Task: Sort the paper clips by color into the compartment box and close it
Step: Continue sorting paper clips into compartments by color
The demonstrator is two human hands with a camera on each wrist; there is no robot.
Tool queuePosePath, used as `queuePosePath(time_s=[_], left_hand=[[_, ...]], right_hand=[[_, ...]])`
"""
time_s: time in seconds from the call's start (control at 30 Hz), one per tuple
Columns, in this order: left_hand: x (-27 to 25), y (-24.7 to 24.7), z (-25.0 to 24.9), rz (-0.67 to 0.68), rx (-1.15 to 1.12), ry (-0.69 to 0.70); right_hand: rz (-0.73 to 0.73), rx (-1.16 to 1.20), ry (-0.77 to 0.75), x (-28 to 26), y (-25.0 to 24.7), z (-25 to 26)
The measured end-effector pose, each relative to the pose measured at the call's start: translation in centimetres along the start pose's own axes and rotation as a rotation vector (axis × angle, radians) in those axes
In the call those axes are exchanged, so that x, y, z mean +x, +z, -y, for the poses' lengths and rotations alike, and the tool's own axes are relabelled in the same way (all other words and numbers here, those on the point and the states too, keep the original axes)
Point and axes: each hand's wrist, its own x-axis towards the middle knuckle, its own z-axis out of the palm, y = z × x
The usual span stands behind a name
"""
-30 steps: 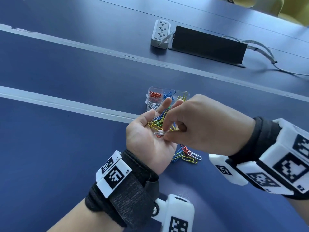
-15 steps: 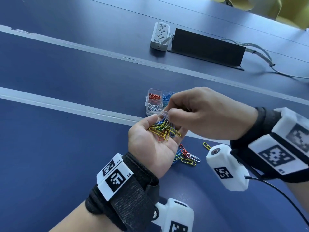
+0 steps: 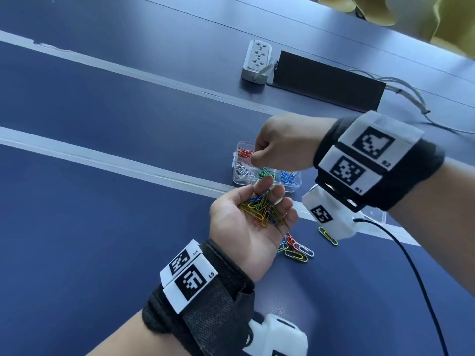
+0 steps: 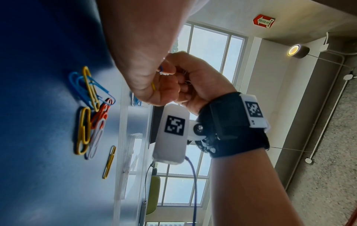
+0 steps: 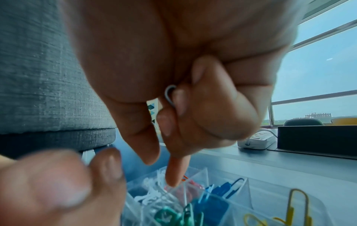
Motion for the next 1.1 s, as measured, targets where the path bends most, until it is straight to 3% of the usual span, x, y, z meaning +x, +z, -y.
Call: queuePosePath(time_s=[0.57,0.8,1.1], left_hand=[[0.0,0.2,-0.1,0.006,0.009,0.024],[0.1,0.2,-0.1,-0.024,0.021,0.035],[0.0,0.0,-0.4,0.067,0.042,0.054]], right_hand=[[0.086,0.293,-0.025,0.6,-0.3,0.3],[-0.008,0.238,-0.043,0.1,-0.6,0.0],[-0.181,0.171,-0.242,-3.0,-0.6,-0.9]])
